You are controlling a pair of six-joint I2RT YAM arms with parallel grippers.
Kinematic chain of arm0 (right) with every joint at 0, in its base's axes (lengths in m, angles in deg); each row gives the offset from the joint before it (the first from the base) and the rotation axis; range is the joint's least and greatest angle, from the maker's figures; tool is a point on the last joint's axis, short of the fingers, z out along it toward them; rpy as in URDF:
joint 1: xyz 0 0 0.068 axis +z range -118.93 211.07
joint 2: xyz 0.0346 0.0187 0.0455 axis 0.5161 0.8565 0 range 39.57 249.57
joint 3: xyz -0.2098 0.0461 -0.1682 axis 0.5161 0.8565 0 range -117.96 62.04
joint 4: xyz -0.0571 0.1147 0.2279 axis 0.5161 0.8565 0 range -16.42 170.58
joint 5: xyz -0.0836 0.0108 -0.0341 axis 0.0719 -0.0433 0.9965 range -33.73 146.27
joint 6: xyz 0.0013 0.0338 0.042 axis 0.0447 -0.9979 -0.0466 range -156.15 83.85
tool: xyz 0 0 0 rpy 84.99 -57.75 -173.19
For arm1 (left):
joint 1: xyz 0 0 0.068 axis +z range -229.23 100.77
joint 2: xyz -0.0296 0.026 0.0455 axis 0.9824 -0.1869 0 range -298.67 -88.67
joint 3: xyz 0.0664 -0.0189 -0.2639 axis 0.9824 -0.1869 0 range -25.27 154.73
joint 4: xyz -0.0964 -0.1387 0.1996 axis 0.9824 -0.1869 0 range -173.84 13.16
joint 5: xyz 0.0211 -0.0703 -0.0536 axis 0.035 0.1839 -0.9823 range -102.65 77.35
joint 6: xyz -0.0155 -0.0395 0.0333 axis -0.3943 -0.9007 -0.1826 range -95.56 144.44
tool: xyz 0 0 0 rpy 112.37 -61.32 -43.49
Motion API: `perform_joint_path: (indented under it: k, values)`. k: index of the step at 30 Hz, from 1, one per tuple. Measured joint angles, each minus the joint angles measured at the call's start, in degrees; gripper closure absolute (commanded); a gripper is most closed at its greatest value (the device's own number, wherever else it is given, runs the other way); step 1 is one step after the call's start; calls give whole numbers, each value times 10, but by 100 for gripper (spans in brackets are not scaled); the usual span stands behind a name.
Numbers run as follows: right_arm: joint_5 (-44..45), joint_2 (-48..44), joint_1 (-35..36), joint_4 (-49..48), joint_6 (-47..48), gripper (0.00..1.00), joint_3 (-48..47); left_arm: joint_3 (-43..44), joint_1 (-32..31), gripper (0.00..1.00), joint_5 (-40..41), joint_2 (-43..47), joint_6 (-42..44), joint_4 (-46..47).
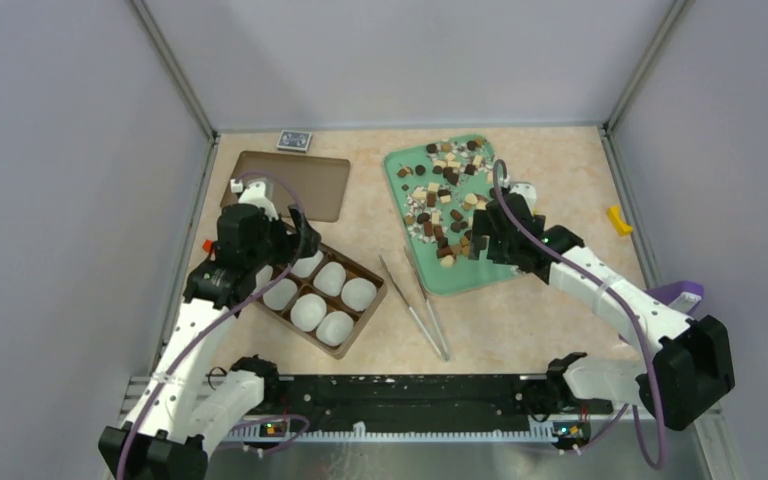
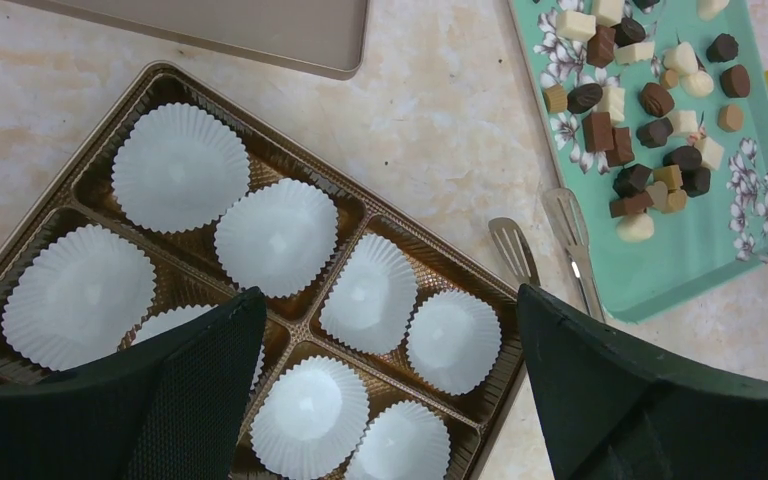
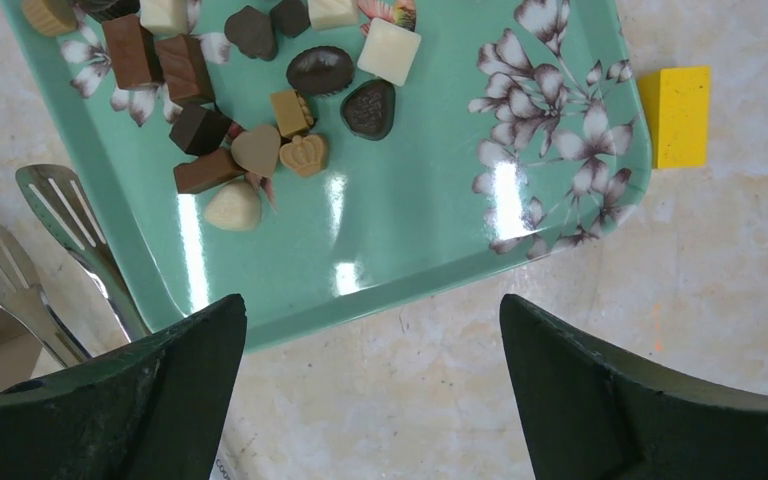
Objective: Pack the chocolate
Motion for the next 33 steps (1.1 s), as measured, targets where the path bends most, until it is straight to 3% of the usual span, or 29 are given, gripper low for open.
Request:
perform_joint_path:
  k: [14,25,33]
  values:
    - [-48,-10,14,-47,-4,6,14,-2,0,1,15,11,-4,-7]
    - [0,24,245,-72,-36,6,48,-7,0,1,22,19,-26,-13]
    - [61,143,332,-114,-70,7,59,-10,0,1,22,18,-39,-15]
